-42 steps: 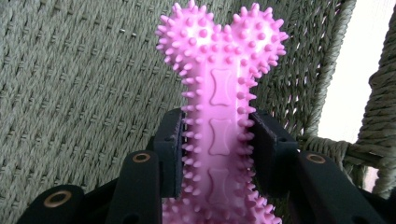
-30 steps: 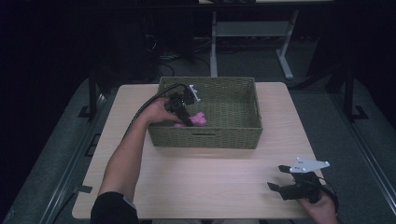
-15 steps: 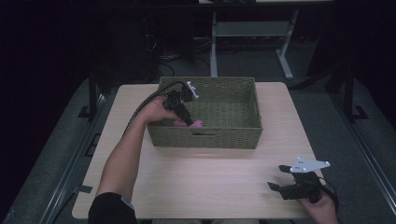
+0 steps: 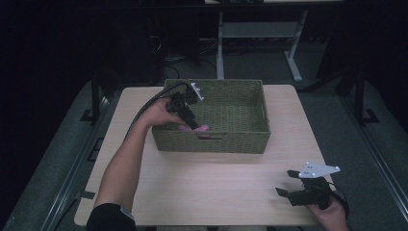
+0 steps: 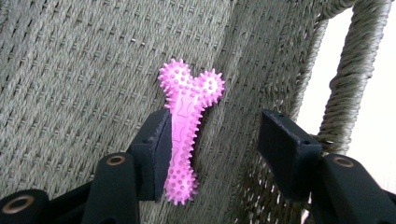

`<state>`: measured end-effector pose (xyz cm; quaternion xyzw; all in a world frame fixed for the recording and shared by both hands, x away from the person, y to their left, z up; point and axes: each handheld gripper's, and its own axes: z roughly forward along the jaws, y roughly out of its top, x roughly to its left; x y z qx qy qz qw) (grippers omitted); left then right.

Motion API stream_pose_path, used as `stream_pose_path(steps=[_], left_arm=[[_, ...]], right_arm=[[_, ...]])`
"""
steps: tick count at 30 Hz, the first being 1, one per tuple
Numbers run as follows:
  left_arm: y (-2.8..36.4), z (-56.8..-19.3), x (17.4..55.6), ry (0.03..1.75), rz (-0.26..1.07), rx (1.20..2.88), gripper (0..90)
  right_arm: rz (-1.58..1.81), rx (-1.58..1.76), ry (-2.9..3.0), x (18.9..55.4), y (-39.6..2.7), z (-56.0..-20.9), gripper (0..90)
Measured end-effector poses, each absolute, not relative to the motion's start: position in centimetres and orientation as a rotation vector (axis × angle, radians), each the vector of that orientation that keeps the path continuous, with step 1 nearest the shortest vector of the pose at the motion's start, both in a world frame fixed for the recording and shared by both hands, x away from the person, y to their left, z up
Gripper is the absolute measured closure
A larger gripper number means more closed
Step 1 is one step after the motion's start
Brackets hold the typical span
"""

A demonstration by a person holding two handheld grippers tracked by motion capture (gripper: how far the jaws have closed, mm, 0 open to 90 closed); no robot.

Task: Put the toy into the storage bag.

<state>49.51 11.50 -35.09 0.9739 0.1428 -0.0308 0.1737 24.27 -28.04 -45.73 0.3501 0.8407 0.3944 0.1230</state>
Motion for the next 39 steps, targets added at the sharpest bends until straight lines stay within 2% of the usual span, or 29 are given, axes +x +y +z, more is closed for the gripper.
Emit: stream_pose_path(steps=[9,13,39], left_arm=[[11.5,-34.6,48.9,0.419,-0.084,2.764,36.7],[12.0,-34.2,48.5,0.428,-0.074,2.716,36.9],[12.9,-31.5,46.0,0.395,-0.011,2.693,33.1]], right_arm=[[1.148,1.024,2.446,24.2,-28.2,-45.6,19.7],[1.147,1.023,2.448,24.1,-28.1,-45.7,19.7],[1.157,1.033,2.439,24.2,-28.0,-45.7,19.7]])
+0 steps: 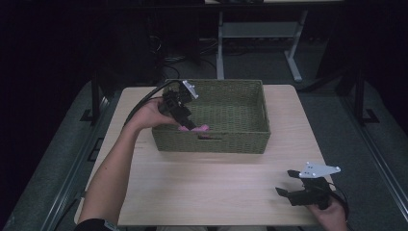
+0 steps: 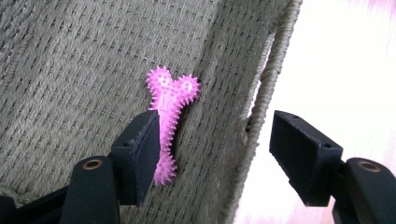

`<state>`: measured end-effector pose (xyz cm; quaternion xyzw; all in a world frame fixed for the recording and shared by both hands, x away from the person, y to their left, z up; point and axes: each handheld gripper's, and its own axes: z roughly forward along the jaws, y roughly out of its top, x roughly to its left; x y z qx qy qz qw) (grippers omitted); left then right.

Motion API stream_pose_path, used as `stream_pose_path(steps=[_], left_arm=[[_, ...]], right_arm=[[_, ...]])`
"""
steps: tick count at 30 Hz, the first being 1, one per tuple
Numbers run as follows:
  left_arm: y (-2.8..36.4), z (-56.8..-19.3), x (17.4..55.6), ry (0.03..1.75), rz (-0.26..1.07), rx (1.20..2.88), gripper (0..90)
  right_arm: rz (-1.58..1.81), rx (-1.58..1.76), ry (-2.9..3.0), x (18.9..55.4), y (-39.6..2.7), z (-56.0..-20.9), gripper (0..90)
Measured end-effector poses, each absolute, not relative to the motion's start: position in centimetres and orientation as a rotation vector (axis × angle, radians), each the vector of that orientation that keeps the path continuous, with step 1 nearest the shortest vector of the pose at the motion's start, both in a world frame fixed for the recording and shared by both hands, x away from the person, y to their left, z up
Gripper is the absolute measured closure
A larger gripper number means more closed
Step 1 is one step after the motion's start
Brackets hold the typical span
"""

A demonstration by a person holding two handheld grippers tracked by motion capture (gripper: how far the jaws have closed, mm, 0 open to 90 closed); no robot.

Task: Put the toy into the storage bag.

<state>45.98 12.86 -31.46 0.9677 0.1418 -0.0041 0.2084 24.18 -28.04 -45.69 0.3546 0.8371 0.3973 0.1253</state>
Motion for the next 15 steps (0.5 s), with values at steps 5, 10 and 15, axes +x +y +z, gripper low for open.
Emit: stream_pose_path(steps=[5,10,15], left_arm=[[13.0,-31.0,45.3,0.376,-0.006,2.691,31.8],[12.9,-30.5,44.5,0.359,0.0,2.684,30.5],[12.7,-30.0,43.8,0.337,0.014,2.669,29.2]], right_arm=[[1.149,1.032,2.44,24.2,-27.9,-45.7,19.7],[1.149,1.035,2.437,24.2,-27.8,-45.7,19.7],[1.151,1.041,2.431,24.2,-27.8,-45.6,19.6]])
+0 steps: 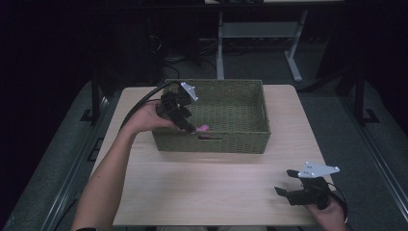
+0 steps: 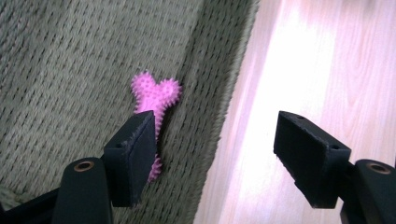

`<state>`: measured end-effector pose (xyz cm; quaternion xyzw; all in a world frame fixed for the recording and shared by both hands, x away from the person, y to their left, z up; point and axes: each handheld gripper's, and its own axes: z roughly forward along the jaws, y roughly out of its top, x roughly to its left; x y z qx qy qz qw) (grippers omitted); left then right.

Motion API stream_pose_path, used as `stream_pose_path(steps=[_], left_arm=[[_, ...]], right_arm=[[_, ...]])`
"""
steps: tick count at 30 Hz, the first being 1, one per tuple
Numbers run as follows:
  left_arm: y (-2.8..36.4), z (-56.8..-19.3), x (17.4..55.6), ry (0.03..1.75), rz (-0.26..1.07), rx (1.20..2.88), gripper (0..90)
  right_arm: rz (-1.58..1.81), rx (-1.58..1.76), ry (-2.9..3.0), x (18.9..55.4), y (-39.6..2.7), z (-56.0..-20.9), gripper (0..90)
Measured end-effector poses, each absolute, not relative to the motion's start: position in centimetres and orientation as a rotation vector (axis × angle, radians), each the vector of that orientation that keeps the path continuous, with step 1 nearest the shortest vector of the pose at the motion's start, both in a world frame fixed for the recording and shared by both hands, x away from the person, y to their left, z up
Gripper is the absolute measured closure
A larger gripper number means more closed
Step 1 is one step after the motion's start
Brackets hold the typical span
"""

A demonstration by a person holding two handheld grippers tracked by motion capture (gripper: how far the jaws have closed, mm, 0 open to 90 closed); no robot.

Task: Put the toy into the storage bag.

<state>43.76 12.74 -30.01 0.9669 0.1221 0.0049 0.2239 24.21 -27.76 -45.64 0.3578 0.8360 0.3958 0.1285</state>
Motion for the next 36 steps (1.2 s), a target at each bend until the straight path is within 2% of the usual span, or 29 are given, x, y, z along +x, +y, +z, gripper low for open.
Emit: stream_pose_path(steps=[36], left_arm=[[13.3,-30.8,38.9,0.301,0.017,2.626,26.6]], right_arm=[[1.148,1.068,2.414,24.3,-27.7,-45.7,19.6]])
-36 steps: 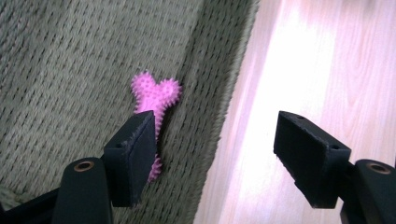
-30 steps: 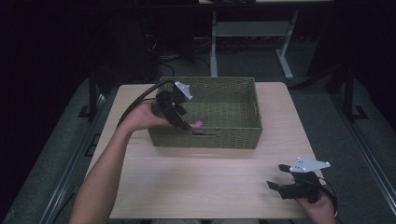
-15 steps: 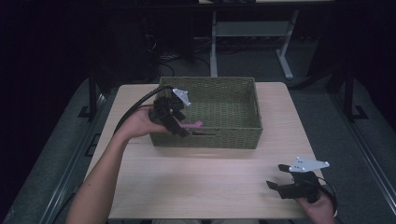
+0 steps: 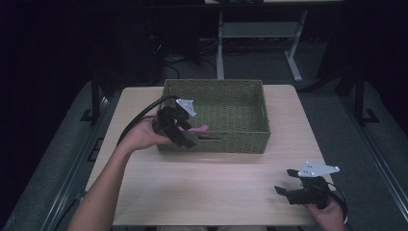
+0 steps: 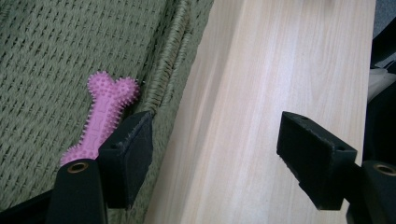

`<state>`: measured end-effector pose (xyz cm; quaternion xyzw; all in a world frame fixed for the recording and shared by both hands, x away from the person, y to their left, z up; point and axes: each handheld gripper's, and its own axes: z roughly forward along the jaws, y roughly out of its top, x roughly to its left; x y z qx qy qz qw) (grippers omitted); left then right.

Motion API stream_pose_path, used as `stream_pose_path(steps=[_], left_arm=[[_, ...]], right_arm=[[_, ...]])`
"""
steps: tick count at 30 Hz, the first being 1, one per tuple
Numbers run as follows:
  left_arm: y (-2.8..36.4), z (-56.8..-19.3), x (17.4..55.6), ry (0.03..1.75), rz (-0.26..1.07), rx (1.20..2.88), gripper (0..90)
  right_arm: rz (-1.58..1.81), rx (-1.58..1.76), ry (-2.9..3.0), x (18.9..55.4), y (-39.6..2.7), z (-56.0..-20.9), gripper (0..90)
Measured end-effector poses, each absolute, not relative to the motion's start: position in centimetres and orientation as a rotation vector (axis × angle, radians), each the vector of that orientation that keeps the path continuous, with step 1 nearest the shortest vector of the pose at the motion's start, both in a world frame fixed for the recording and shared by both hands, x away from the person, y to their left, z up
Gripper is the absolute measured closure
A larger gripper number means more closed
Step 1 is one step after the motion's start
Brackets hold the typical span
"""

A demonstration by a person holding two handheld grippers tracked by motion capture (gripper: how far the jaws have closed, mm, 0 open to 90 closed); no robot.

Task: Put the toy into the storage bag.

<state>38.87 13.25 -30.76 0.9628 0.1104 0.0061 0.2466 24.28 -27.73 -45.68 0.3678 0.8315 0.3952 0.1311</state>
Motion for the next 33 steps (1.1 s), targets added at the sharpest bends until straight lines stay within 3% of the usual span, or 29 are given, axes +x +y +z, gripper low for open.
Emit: stream_pose_path(steps=[33], left_arm=[[15.3,-33.8,35.8,0.37,0.001,2.591,26.2]], right_arm=[[1.137,1.085,2.412,24.4,-27.7,-46.0,19.6]])
